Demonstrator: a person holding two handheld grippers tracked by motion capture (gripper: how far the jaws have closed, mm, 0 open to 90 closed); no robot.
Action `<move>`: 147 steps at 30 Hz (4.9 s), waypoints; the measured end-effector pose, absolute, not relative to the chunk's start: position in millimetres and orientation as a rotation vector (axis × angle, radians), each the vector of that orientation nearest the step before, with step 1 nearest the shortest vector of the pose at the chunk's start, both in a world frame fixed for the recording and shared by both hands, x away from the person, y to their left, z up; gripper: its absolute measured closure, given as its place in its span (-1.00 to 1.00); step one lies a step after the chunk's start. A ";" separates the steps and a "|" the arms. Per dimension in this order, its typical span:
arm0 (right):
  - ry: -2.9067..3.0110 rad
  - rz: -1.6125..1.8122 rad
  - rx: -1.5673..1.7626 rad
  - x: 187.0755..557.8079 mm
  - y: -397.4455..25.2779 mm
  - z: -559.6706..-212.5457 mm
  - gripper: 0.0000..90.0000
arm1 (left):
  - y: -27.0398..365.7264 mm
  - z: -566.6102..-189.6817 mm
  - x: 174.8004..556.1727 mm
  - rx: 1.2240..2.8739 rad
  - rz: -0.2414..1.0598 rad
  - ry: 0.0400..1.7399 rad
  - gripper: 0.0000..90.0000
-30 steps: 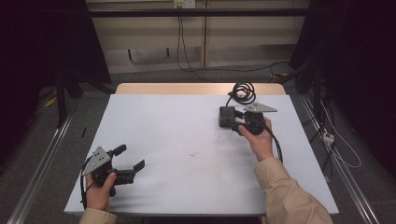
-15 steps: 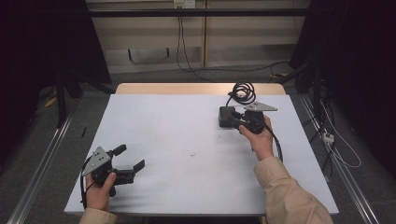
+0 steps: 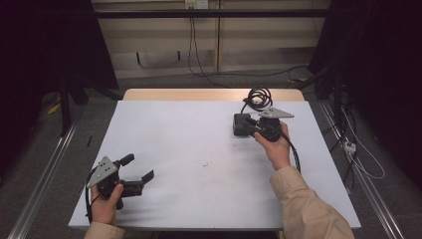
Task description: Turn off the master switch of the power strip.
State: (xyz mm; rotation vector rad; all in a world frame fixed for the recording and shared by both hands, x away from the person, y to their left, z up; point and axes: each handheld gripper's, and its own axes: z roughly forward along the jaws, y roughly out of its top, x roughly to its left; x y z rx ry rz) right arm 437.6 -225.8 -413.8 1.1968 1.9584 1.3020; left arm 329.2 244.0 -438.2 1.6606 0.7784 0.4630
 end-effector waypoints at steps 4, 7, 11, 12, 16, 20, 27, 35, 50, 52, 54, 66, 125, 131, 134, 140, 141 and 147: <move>1.958 1.331 1.226 440.1 -227.4 -412.0 0.84 | 243.2 -437.8 328.8 1.660 0.466 0.778 -0.93; 1.950 1.350 1.244 442.4 -228.6 -411.5 0.97 | 243.3 -437.6 328.6 1.660 0.468 0.778 -0.93; 1.957 1.356 1.245 445.7 -229.1 -410.7 1.00 | 243.7 -437.7 328.7 1.660 0.467 0.779 -0.93; 1.962 1.354 1.244 446.5 -228.8 -410.3 1.00 | 243.7 -437.7 328.7 1.660 0.468 0.779 -0.93; 1.973 1.351 1.241 449.0 -226.2 -409.5 1.00 | 243.9 -437.6 328.9 1.659 0.469 0.778 -0.93; 1.981 1.353 1.245 450.9 -224.2 -410.5 1.00 | 243.9 -437.8 329.0 1.659 0.468 0.778 -0.93; 1.981 1.351 1.243 454.1 -223.1 -410.9 1.00 | 244.0 -437.9 329.3 1.660 0.468 0.778 -0.93; 1.987 1.351 1.254 457.7 -223.1 -412.0 1.00 | 243.9 -438.2 329.5 1.662 0.467 0.779 -0.93; 1.994 1.326 1.254 462.7 -222.0 -412.8 1.00 | 244.3 -437.8 329.3 1.661 0.471 0.778 -0.93; 1.995 1.311 1.254 463.2 -222.3 -413.7 1.00 | 244.4 -437.8 329.3 1.660 0.471 0.778 -0.93; 1.992 1.306 1.254 463.7 -223.0 -414.3 1.00 | 244.5 -437.8 329.2 1.661 0.472 0.779 -0.93; 2.015 1.253 1.242 467.6 -223.2 -420.9 1.00 | 244.6 -437.7 329.1 1.660 0.473 0.779 -0.93; 2.031 1.236 1.232 472.6 -222.2 -430.5 1.00 | 245.4 -436.7 327.3 1.656 0.478 0.780 -0.93; 2.036 1.237 1.234 472.9 -222.6 -430.2 1.00 | 245.1 -436.7 327.3 1.657 0.477 0.776 -0.93; 2.034 1.244 1.240 472.8 -222.8 -430.3 1.00 | 244.9 -436.5 327.4 1.656 0.476 0.775 -0.93; 2.041 1.229 1.223 473.3 -222.2 -429.5 1.00 | 245.5 -436.7 327.9 1.655 0.479 0.776 -0.93; 2.043 1.226 1.220 473.4 -222.2 -429.4 1.00 | 245.6 -436.8 327.8 1.657 0.477 0.776 -0.93; 2.043 1.224 1.219 473.8 -222.3 -429.5 1.00 | 245.4 -436.7 327.9 1.656 0.479 0.775 -0.93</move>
